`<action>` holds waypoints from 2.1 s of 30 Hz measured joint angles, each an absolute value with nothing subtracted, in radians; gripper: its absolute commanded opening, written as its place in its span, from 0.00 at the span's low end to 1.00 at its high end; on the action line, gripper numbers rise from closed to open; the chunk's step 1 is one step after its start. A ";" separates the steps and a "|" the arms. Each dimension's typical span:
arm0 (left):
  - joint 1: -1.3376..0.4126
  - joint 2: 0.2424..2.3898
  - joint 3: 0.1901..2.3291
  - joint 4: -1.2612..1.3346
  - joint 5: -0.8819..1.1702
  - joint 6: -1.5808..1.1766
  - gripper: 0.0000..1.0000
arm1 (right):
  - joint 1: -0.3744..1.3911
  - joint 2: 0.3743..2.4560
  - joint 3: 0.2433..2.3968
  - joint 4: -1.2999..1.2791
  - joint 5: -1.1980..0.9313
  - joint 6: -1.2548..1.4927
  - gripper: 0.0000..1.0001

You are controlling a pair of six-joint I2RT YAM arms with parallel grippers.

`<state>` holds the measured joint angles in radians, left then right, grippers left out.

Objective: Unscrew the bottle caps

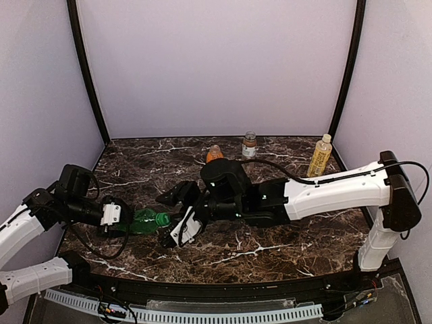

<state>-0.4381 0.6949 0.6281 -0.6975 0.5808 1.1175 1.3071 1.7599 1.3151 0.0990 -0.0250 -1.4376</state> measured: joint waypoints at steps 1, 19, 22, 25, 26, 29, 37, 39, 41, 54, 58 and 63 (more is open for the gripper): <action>-0.438 0.692 0.628 -0.697 0.583 1.116 0.01 | 1.304 1.760 1.314 0.112 -0.021 -1.420 0.72; -0.442 0.676 0.523 -0.187 0.220 0.904 0.01 | 1.113 1.712 1.413 0.170 -0.252 -0.347 0.87; -0.442 0.681 0.506 -0.120 0.139 0.909 0.01 | 1.040 1.782 1.515 0.187 -0.276 0.035 0.80; -0.442 0.686 0.502 -0.084 0.093 0.916 0.01 | 1.026 1.841 1.560 0.189 -0.289 0.281 0.76; -0.442 0.687 0.502 -0.074 0.084 0.918 0.01 | 1.031 1.864 1.566 0.187 -0.293 0.361 0.76; -0.442 0.688 0.502 -0.057 0.067 0.924 0.01 | 1.044 1.904 1.567 0.171 -0.299 0.484 0.73; -0.442 0.693 0.502 -0.046 0.063 0.933 0.01 | 1.058 1.937 1.613 0.141 -0.321 0.595 0.61; -0.442 0.693 0.502 -0.045 0.063 0.936 0.01 | 1.059 1.942 1.636 0.142 -0.322 0.604 0.53; -0.442 0.693 0.502 -0.045 0.063 0.937 0.01 | 1.059 1.954 1.663 0.143 -0.323 0.615 0.49; -0.442 0.693 0.502 -0.046 0.062 0.947 0.01 | 1.060 2.001 1.694 0.116 -0.323 0.637 0.09; -0.442 0.693 0.501 -0.046 0.062 0.951 0.01 | 1.060 2.001 1.694 0.115 -0.324 0.625 0.00; -0.441 0.686 0.501 -0.063 0.080 0.953 0.01 | 1.057 2.001 1.694 0.110 -0.367 0.522 0.00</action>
<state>-0.4408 0.6861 0.5014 -0.0631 0.0795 0.9535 1.0573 2.0014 1.6943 0.1101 -0.3672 0.5224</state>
